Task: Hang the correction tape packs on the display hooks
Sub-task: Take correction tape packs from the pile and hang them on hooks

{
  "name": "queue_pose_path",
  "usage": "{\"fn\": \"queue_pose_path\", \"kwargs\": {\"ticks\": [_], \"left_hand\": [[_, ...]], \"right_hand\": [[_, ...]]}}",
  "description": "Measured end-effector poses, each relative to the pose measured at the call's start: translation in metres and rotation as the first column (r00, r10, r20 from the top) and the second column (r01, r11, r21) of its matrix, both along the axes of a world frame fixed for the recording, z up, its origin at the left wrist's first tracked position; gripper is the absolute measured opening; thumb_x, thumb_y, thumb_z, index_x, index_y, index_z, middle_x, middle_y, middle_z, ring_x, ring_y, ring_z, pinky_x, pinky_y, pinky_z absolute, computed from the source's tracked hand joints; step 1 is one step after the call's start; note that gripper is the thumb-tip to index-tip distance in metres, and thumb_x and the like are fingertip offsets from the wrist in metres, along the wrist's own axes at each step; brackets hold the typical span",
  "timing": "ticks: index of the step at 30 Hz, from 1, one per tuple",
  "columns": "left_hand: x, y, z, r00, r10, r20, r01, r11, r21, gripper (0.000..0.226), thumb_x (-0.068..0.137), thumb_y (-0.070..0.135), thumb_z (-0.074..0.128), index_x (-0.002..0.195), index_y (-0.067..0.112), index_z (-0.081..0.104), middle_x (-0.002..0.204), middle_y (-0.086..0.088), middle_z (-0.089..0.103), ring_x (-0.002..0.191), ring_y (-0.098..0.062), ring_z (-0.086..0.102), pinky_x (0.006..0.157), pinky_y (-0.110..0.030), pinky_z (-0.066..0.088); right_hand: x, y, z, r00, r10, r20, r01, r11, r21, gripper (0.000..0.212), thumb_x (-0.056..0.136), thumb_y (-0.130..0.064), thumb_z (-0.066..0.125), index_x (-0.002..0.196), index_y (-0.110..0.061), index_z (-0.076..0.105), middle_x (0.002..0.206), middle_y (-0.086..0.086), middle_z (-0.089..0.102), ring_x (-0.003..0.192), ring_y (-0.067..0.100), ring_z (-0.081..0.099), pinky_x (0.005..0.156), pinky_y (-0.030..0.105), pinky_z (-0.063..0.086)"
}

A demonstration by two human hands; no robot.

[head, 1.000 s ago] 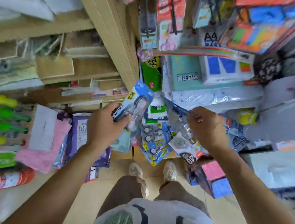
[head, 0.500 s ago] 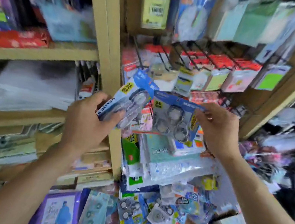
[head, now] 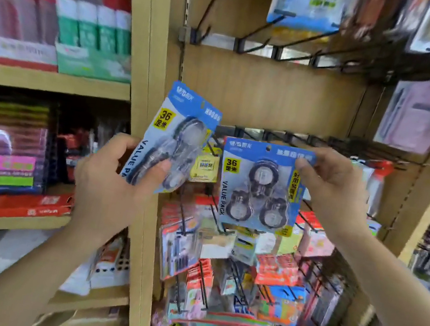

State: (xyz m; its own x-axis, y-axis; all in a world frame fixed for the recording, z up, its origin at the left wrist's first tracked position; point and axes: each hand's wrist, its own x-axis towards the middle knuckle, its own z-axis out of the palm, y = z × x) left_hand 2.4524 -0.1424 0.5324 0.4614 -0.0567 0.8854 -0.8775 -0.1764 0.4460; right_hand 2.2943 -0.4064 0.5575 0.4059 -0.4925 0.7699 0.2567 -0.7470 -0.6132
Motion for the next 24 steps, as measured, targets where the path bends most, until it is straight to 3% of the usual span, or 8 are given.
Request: {"fn": "queue_pose_path", "kwargs": {"ticks": [4, 8, 10, 12, 14, 16, 21, 24], "left_hand": [[0.010, -0.017, 0.026, 1.000, 0.023, 0.006, -0.022, 0.994, -0.111, 0.028, 0.080, 0.048, 0.072, 0.089, 0.024, 0.061, 0.070, 0.017, 0.062, 0.064, -0.018, 0.060, 0.064, -0.043, 0.052], [0.015, -0.029, 0.057, 0.997, 0.029, 0.068, -0.018, 0.989, -0.149, 0.022, 0.079, 0.041, 0.074, 0.090, 0.030, 0.059, 0.069, 0.021, 0.059, 0.063, -0.007, 0.052, 0.062, -0.033, 0.041], [0.018, -0.034, 0.072, 0.993, 0.045, 0.106, -0.029, 0.989, -0.147, 0.021, 0.080, 0.043, 0.073, 0.091, 0.037, 0.056, 0.067, 0.022, 0.059, 0.062, -0.007, 0.052, 0.061, -0.030, 0.039], [0.020, -0.039, 0.086, 0.994, 0.039, 0.107, -0.022, 0.988, -0.156, 0.023, 0.080, 0.048, 0.072, 0.092, 0.042, 0.054, 0.068, 0.020, 0.062, 0.061, -0.009, 0.054, 0.063, -0.032, 0.044], [0.020, -0.044, 0.101, 0.991, 0.049, 0.128, -0.030, 0.989, -0.145, 0.023, 0.080, 0.050, 0.071, 0.091, 0.041, 0.052, 0.066, 0.018, 0.061, 0.061, -0.009, 0.057, 0.063, -0.035, 0.046], [0.020, -0.049, 0.113, 0.983, 0.079, 0.163, -0.057, 0.990, -0.132, 0.022, 0.080, 0.049, 0.070, 0.087, 0.038, 0.053, 0.064, 0.015, 0.060, 0.061, -0.012, 0.058, 0.060, -0.034, 0.043], [0.031, -0.058, 0.129, 0.960, 0.184, 0.210, -0.157, 0.977, -0.142, 0.023, 0.081, 0.047, 0.069, 0.086, 0.026, 0.062, 0.072, 0.007, 0.062, 0.064, -0.019, 0.057, 0.057, -0.032, 0.039], [0.039, -0.064, 0.126, 0.949, 0.224, 0.221, -0.194, 0.970, -0.146, 0.023, 0.081, 0.047, 0.067, 0.087, 0.025, 0.063, 0.068, 0.009, 0.059, 0.062, -0.018, 0.056, 0.056, -0.030, 0.038]], "right_hand": [[0.011, -0.015, 0.042, 0.998, 0.027, 0.054, -0.025, 0.999, -0.031, 0.019, 0.093, -0.016, 0.067, 0.080, -0.030, 0.067, 0.072, 0.006, 0.068, 0.063, 0.009, 0.053, 0.060, 0.036, 0.045], [0.018, -0.021, 0.084, 0.991, 0.087, 0.099, -0.088, 0.996, 0.004, 0.026, 0.094, -0.009, 0.066, 0.077, -0.028, 0.063, 0.063, -0.013, 0.062, 0.054, -0.007, 0.050, 0.055, 0.013, 0.039], [0.023, -0.023, 0.101, 0.993, 0.090, 0.082, -0.090, 0.996, -0.012, 0.028, 0.094, -0.011, 0.066, 0.072, -0.027, 0.060, 0.054, -0.020, 0.060, 0.050, -0.009, 0.049, 0.054, 0.009, 0.037], [0.031, -0.027, 0.117, 0.993, 0.091, 0.080, -0.090, 0.996, -0.011, 0.025, 0.095, -0.013, 0.066, 0.071, -0.021, 0.061, 0.058, -0.017, 0.063, 0.054, -0.007, 0.049, 0.057, 0.015, 0.040], [0.039, -0.031, 0.132, 0.992, 0.090, 0.086, -0.091, 0.996, 0.016, 0.014, 0.094, -0.016, 0.066, 0.080, -0.018, 0.067, 0.073, -0.002, 0.070, 0.065, 0.004, 0.056, 0.064, 0.026, 0.045], [0.046, -0.034, 0.146, 0.991, 0.100, 0.087, -0.104, 0.994, 0.042, 0.007, 0.095, -0.015, 0.065, 0.089, -0.013, 0.069, 0.077, 0.002, 0.071, 0.067, 0.004, 0.060, 0.066, 0.025, 0.047], [0.060, -0.043, 0.168, 0.995, 0.088, 0.037, -0.090, 0.994, 0.065, 0.025, 0.097, -0.022, 0.064, 0.113, -0.003, 0.067, 0.093, 0.020, 0.069, 0.074, 0.013, 0.057, 0.065, 0.024, 0.045], [0.066, -0.044, 0.174, 0.997, 0.075, 0.018, -0.076, 0.993, 0.095, 0.032, 0.097, -0.019, 0.063, 0.124, -0.002, 0.062, 0.107, 0.026, 0.067, 0.086, 0.020, 0.059, 0.082, 0.037, 0.051]]}}
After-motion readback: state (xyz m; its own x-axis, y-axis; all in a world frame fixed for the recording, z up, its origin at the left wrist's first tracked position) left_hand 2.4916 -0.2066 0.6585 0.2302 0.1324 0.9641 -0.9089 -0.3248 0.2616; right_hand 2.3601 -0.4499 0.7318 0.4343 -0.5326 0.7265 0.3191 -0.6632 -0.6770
